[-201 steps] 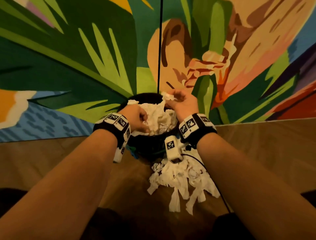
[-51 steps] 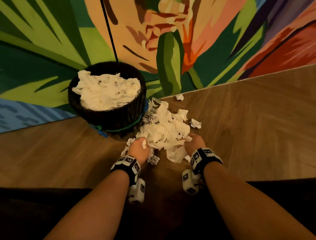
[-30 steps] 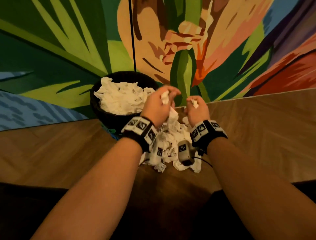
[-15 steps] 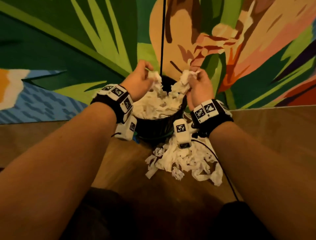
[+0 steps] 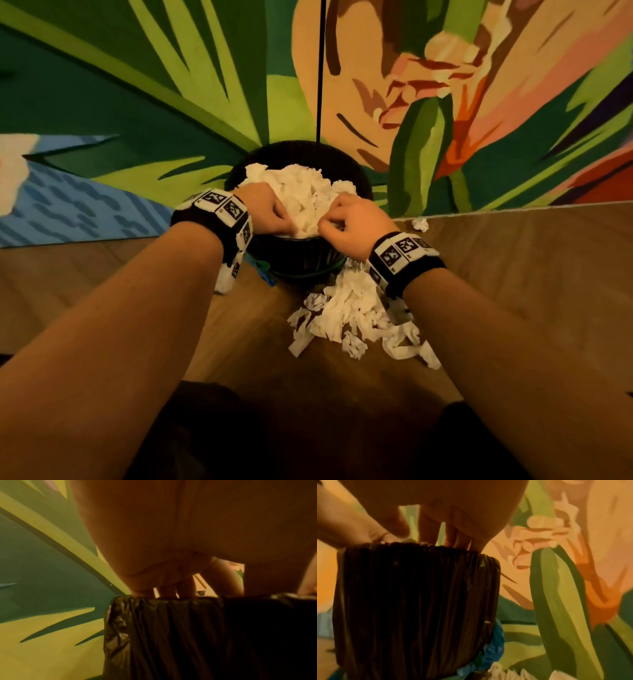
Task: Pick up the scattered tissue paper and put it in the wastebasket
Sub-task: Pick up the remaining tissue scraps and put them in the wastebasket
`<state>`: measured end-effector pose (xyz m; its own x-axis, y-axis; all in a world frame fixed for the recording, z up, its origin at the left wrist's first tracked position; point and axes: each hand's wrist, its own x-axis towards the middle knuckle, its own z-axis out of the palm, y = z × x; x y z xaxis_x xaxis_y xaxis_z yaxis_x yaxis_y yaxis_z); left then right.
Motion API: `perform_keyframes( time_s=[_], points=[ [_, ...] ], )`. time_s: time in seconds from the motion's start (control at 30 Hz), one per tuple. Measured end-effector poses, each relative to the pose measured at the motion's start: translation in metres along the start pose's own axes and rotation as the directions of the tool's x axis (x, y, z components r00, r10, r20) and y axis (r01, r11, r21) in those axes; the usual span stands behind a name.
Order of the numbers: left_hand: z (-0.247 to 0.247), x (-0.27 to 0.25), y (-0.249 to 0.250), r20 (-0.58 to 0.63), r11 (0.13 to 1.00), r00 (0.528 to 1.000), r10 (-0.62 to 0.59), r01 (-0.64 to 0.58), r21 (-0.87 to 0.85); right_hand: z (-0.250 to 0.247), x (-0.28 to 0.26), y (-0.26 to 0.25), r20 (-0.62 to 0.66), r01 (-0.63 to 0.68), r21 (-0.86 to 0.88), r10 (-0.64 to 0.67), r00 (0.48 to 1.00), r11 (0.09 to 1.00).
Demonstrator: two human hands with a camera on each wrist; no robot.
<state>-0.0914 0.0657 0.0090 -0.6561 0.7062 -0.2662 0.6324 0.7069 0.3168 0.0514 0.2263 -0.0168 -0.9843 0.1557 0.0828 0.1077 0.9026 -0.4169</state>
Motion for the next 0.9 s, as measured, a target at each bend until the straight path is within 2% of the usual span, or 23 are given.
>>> perform_keyframes(
  time_s=[0.1,0.2,0.37,0.47,0.57,0.63,0.73,0.83,0.9],
  points=[
    [0.006,0.001,0.011,0.056,0.997,0.997,-0.050,0.047,0.064,0.003,0.003,-0.005,0.121,0.043,-0.204,-0.018,0.992,0.978],
    [0.015,0.001,0.027,0.120,0.989,0.991,-0.067,0.051,0.138,0.014,0.004,-0.007,0.085,0.004,-0.246,0.018,0.996,0.969],
    [0.022,0.002,0.032,0.107,0.973,0.989,-0.101,0.076,0.220,0.018,0.006,-0.008,0.077,0.039,-0.415,-0.008,0.997,0.909],
    [0.021,0.001,0.031,0.097,0.974,0.990,-0.105,0.082,0.212,0.019,0.006,-0.012,0.065,0.009,-0.441,0.022,0.998,0.898],
    [0.022,-0.005,0.030,0.052,0.970,0.992,-0.116,0.102,0.221,0.022,0.002,-0.010,-0.017,-0.047,-0.425,0.043,0.999,0.904],
    [0.021,-0.008,0.034,-0.042,0.947,0.994,-0.096,0.104,0.304,0.020,-0.004,-0.009,-0.130,-0.079,-0.418,0.026,0.991,0.905],
    [0.019,-0.013,0.043,-0.167,0.913,0.986,-0.023,0.089,0.397,0.010,-0.011,-0.006,-0.205,-0.076,-0.401,-0.008,0.979,0.913],
    [0.004,-0.015,0.052,-0.232,0.957,0.972,0.038,0.031,0.289,-0.010,-0.011,0.001,-0.280,-0.070,-0.231,0.003,0.960,0.970],
    [-0.011,-0.017,0.059,-0.293,0.977,0.952,0.082,-0.019,0.210,-0.021,-0.013,0.013,-0.375,-0.087,-0.085,0.049,0.926,0.993]
  ],
)
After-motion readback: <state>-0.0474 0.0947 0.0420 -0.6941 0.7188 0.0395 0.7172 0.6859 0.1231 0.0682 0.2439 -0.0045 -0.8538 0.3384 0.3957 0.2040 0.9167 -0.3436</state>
